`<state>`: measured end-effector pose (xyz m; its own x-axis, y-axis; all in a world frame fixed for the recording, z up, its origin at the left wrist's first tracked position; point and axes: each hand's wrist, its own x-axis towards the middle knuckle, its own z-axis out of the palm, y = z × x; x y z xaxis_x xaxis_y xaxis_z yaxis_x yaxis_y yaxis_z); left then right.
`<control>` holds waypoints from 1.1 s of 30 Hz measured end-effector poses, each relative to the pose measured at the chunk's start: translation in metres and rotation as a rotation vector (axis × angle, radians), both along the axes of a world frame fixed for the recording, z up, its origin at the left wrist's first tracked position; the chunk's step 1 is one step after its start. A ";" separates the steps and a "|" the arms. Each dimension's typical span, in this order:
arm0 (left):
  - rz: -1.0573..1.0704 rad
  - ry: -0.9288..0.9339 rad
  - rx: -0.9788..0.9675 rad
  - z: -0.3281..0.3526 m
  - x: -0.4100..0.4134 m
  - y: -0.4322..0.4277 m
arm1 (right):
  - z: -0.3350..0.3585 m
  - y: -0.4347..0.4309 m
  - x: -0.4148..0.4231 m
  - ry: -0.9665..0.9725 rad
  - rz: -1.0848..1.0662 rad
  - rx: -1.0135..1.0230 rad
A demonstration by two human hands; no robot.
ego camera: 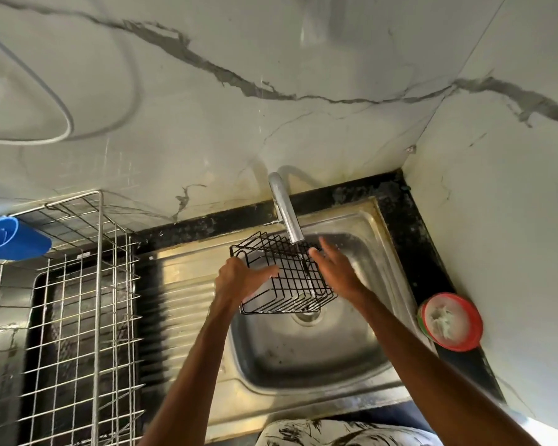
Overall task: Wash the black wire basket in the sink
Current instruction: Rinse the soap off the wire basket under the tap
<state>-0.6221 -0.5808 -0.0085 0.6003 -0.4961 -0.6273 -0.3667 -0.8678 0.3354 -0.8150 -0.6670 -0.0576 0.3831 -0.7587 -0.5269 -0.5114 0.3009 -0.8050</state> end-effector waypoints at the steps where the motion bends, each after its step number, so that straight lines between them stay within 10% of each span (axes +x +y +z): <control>1: 0.009 0.002 0.004 -0.001 0.000 0.002 | 0.009 0.009 0.009 -0.051 0.093 -0.083; 5: 0.019 0.010 -0.013 -0.001 0.000 0.006 | 0.029 0.039 0.037 -0.166 0.493 -0.269; 11: 0.101 0.027 -0.054 0.005 0.010 0.014 | -0.032 0.007 -0.005 0.256 0.584 -0.222; 17: 0.123 0.041 -0.068 0.003 0.012 0.012 | -0.010 0.029 0.021 -0.102 0.579 -0.313; 23: 0.151 0.074 -0.072 0.010 0.022 0.016 | -0.032 -0.010 0.009 0.239 0.500 -0.133; 33: 0.195 0.100 -0.056 0.017 0.023 -0.011 | 0.037 0.057 0.027 -0.156 0.560 -0.397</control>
<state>-0.5989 -0.5915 0.0085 0.6241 -0.4125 -0.6636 -0.1563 -0.8980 0.4112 -0.7878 -0.6104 -0.0208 0.8209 -0.5487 -0.1580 -0.3731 -0.3060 -0.8759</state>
